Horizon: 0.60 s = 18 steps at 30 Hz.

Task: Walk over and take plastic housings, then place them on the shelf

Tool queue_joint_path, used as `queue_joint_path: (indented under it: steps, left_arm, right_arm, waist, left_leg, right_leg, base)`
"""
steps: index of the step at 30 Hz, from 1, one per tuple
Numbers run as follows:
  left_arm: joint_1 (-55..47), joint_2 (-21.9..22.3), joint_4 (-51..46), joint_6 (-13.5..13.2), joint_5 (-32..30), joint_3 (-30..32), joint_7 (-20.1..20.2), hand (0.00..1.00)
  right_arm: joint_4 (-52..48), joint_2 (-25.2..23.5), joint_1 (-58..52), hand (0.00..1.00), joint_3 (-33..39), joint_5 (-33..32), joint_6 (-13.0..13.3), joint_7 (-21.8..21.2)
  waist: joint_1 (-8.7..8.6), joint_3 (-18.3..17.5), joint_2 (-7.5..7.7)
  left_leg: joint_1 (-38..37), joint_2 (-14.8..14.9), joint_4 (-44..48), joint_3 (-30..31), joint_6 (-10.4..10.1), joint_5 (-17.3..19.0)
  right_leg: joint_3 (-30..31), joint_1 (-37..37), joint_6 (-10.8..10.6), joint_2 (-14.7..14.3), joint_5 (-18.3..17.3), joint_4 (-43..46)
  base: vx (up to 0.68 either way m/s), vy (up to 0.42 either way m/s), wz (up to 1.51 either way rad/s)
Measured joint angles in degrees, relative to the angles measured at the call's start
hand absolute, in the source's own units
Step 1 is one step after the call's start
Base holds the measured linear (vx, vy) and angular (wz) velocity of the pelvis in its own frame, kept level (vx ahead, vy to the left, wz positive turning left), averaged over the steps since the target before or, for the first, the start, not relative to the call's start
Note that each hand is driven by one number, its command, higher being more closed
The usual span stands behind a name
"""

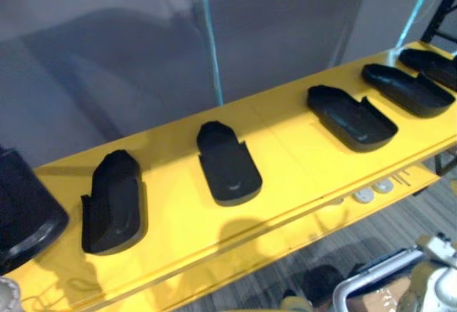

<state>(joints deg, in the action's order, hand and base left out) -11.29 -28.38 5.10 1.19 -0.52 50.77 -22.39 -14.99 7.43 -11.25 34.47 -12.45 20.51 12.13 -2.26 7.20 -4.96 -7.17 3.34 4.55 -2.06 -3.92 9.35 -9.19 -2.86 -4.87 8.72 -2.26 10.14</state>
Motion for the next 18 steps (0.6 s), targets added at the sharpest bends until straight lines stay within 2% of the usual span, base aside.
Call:
queue_joint_path:
  steps: [2,3,7,9,12,14,18]
  left_arm:
    - [2.25,-4.5,7.22,0.82,0.7,0.31,2.45,1.0]
    - [3.76,-8.59,13.38,1.45,0.71,0.31,4.87,1.0]
    - [7.95,-16.94,26.29,2.78,0.13,-0.11,10.28,1.0]
    - [9.55,-19.1,29.55,2.88,-0.63,-1.07,12.32,1.0]
    - [11.62,-22.61,32.88,4.21,-4.0,-4.2,18.54,1.0]
    - [12.84,-24.72,34.68,4.89,-7.6,-6.09,24.1,1.0]
    - [14.17,-25.66,37.05,5.42,-14.62,-9.29,31.72,1.0]
  right_arm:
    - [0.89,1.84,0.86,0.0,-0.01,0.06,-1.07,-0.44]
    - [2.12,3.5,1.4,0.0,-0.02,0.34,-1.4,-0.89]
    - [4.37,6.76,1.3,0.0,-0.27,0.95,-3.3,-0.94]
    - [5.91,8.26,1.09,0.0,-0.8,1.02,-3.63,-0.87]
    - [6.73,9.7,1.12,0.0,-2.07,1.09,-5.34,-0.75]
    - [6.79,10.01,1.1,0.0,-2.23,1.08,-6.18,-0.74]
    - [6.8,10.63,1.23,0.0,-2.23,1.07,-8.23,-0.98]
  waist:
    - [0.17,0.02,-0.03]
    - [0.2,0.04,-0.07]
    - [0.11,0.17,-0.33]
    - [0.06,0.25,-0.47]
    - [0.08,0.37,-0.71]
    - [0.09,0.37,-0.72]
    - [0.08,0.37,-0.71]
  left_leg:
    - [0.07,-0.12,-0.01,0.06,0.01,-0.01]
    - [0.1,-0.22,-0.04,0.05,0.01,-0.01]
    - [0.25,-0.38,-0.22,-0.01,0.01,-0.01]
    - [0.25,-0.44,-0.29,-0.03,0.01,-0.01]
    - [0.24,-0.53,-0.32,-0.14,0.0,-0.01]
    - [0.24,-0.57,-0.28,-0.29,0.0,-0.02]
    - [0.16,-0.81,-0.28,-0.73,-0.01,-0.01]
  right_leg:
    - [-0.05,0.01,-0.27,0.13,0.17,-0.11]
    - [-0.04,0.02,-0.47,0.21,0.3,-0.25]
    - [0.05,0.02,-0.82,0.2,0.52,-0.7]
    - [0.1,0.02,-0.92,0.19,0.58,-0.69]
    - [0.21,0.0,-0.95,0.17,0.59,-0.69]
    - [0.29,-0.02,-0.95,0.12,0.59,-0.71]
    - [0.81,-0.13,-0.97,0.15,0.61,-0.74]
  base:
    - [0.0,0.008,0.02]
    - [0.0,0.0,0.0]
    - [0.0,0.0,0.0]
    - [0.0,0.0,0.0]
    - [0.0,0.0,0.0]
    - [0.0,0.0,0.0]
    - [0.0,0.015,-0.04]
